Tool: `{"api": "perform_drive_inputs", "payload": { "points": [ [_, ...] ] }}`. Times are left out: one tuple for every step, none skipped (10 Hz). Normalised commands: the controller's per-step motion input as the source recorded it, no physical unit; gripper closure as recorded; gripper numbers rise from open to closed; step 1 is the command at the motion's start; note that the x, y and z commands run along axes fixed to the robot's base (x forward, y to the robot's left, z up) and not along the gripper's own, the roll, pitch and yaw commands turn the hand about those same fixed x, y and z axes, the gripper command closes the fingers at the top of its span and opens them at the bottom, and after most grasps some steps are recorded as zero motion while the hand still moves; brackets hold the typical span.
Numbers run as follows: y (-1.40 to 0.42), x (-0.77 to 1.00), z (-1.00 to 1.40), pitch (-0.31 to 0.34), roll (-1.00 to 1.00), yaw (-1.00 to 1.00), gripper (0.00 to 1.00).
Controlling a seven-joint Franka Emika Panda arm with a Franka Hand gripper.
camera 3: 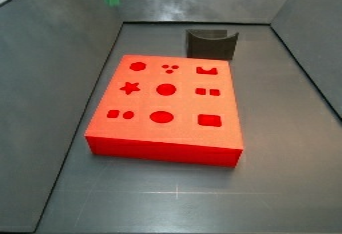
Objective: Pick up the star object. Move up. Move to above the board. Insert the star object.
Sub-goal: Move to above the board.
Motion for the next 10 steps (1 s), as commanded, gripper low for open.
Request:
{"api": "perform_drive_inputs", "payload": {
  "points": [
    [0.14, 0.04, 0.96, 0.077, -0.02, -0.05, 1.0],
    [0.1, 0.02, 0.75, 0.076, -0.02, -0.05, 1.0],
    [0.07, 0.01, 0.6, 0.071, -0.03, -0.05, 1.0],
    [0.06, 0.01, 0.5, 0.069, -0.03, -0.05, 1.0],
    [0.05, 0.0, 0.3, 0.068, -0.03, -0.05, 1.0],
    [-1.0, 0.48, 0.0, 0.017, -0.16, -0.7, 1.0],
    [-1.0, 0.49, -0.03, 0.021, -0.14, -0.64, 1.0],
    [-1.0, 0.51, -0.03, 0.052, -0.08, -0.43, 1.0],
    [-1.0, 0.52, -0.02, 0.057, -0.11, -0.26, 1.0],
    [-1.0, 0.52, -0.02, 0.044, -0.06, -0.09, 1.0]
  ]
}}
